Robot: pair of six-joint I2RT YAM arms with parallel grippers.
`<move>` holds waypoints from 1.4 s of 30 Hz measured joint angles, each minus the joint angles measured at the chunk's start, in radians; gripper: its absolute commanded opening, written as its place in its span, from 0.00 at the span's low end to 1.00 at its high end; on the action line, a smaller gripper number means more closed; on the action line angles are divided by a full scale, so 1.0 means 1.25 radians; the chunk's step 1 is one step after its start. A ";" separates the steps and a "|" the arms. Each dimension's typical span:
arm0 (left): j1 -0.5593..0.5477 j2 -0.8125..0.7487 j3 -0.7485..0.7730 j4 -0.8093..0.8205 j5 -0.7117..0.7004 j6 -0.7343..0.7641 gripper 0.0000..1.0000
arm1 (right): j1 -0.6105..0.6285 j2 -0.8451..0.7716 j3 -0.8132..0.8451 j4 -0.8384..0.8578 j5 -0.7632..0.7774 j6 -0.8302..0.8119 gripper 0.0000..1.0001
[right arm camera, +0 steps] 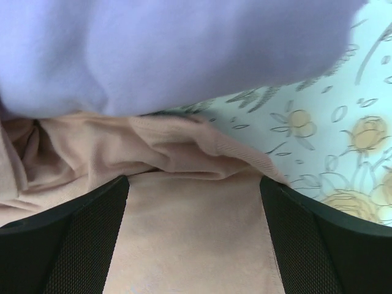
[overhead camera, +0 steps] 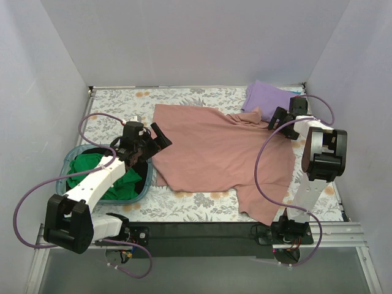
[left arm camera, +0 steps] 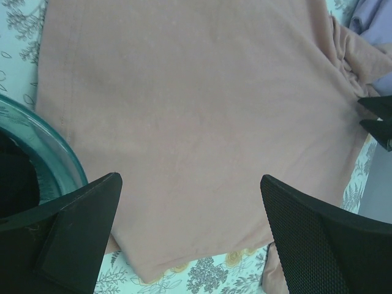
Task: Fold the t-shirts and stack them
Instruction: Flatten the tshirt out
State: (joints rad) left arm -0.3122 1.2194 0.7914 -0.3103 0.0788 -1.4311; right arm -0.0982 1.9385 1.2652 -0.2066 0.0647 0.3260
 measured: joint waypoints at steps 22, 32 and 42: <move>-0.240 -0.112 -0.120 -0.240 -0.165 -0.245 0.88 | -0.115 -0.055 -0.001 -0.089 -0.080 -0.020 0.98; -0.253 -0.016 -0.125 -0.231 -0.307 -0.363 0.70 | -0.056 -0.400 -0.149 -0.105 -0.084 -0.013 0.98; -0.290 0.093 -0.111 -0.205 -0.334 -0.405 0.51 | -0.041 -0.521 -0.209 -0.117 -0.061 0.009 0.98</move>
State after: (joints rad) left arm -0.6750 1.3357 0.6529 -0.5667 -0.3386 -1.9373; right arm -0.1490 1.2873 1.0035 -0.3523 -0.0120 0.3378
